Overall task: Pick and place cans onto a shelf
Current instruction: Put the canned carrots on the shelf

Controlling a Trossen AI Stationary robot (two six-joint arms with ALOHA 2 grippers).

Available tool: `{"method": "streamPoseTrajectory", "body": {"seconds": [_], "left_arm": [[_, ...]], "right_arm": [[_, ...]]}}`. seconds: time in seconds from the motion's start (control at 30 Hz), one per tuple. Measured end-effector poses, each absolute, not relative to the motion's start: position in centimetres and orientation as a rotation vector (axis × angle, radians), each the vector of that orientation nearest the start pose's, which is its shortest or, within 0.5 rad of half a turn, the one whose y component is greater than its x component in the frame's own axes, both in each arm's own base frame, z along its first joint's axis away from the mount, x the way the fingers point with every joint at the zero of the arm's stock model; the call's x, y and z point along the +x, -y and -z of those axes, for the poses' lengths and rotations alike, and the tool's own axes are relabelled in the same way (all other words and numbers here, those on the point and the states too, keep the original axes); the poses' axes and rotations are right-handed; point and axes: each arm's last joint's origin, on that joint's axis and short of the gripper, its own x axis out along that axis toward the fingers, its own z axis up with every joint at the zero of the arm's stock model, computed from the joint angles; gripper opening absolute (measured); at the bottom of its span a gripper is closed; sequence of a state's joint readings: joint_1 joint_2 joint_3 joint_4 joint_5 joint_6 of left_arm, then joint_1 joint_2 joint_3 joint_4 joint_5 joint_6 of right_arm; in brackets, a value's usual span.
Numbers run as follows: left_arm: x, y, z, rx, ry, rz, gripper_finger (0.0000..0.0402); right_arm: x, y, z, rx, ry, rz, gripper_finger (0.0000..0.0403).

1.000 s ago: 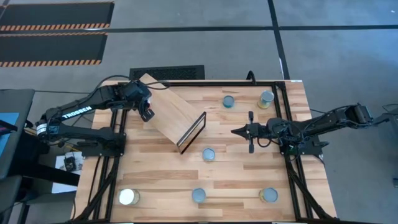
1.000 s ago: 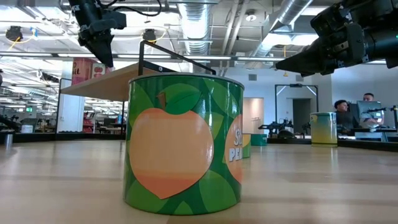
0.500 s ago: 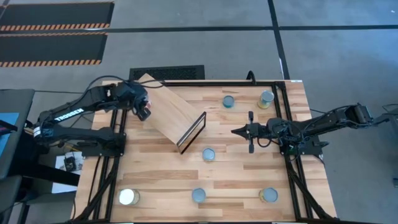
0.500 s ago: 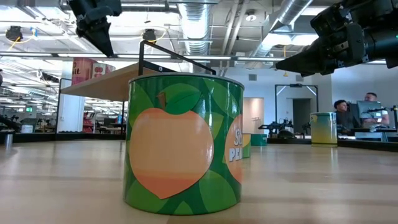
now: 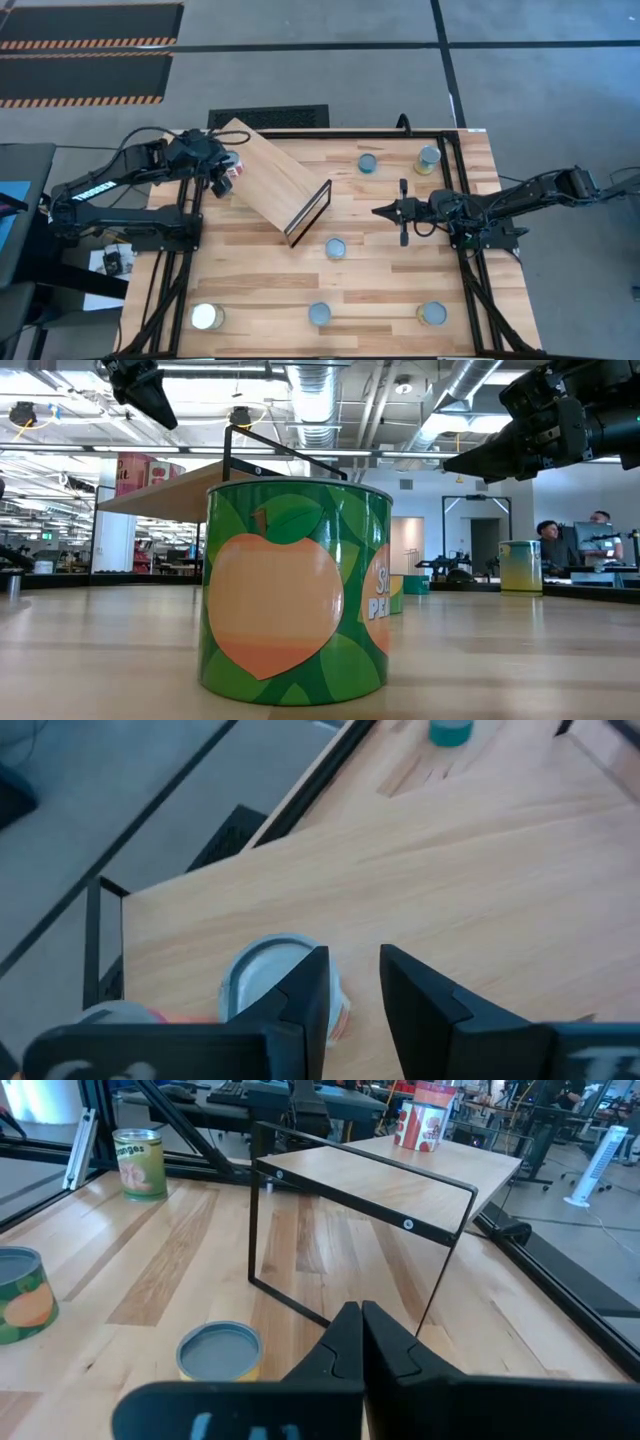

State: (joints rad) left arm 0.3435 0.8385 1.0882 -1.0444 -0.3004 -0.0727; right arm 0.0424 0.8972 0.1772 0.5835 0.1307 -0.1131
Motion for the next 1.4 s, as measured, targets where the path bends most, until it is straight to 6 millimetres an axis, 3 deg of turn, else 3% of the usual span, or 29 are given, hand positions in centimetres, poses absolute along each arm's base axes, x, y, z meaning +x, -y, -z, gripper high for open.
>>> {"method": "streamPoseTrajectory", "body": {"seconds": [0.27, 0.4, 0.63, 0.9, 1.0, 1.2, 1.4], "left_arm": [[12.3, -4.2, -35.7, -0.019, -0.703, -0.626, 0.0058], [12.3, -3.5, -35.1, 0.003, -0.647, -0.602, 0.0037], [12.5, -2.5, -32.3, 0.028, -0.630, -0.525, 0.0004], [13.9, -0.7, -28.2, 0.116, -0.649, -0.353, 0.0000], [14.5, -0.2, -27.2, 0.152, -0.654, -0.377, 0.0000], [15.0, -0.9, -28.7, 0.104, -0.642, -0.620, 0.0000], [16.3, -1.0, -30.1, 0.101, -0.657, -0.563, 0.0000]], "right_arm": [[17.5, -0.4, -18.0, -0.125, -0.141, 0.080, 0.0007], [17.5, -0.4, -18.0, -0.125, -0.143, 0.080, 0.0007], [17.5, -0.4, -18.0, -0.125, -0.141, 0.081, 0.0007], [17.5, -0.4, -18.2, -0.123, -0.121, 0.081, 0.0007], [17.5, -0.4, -18.3, -0.122, -0.113, 0.082, 0.0007], [17.5, -0.4, -18.3, -0.122, -0.114, 0.082, 0.0007], [17.5, -0.4, -18.2, -0.107, -0.121, 0.082, 0.0007]]}}
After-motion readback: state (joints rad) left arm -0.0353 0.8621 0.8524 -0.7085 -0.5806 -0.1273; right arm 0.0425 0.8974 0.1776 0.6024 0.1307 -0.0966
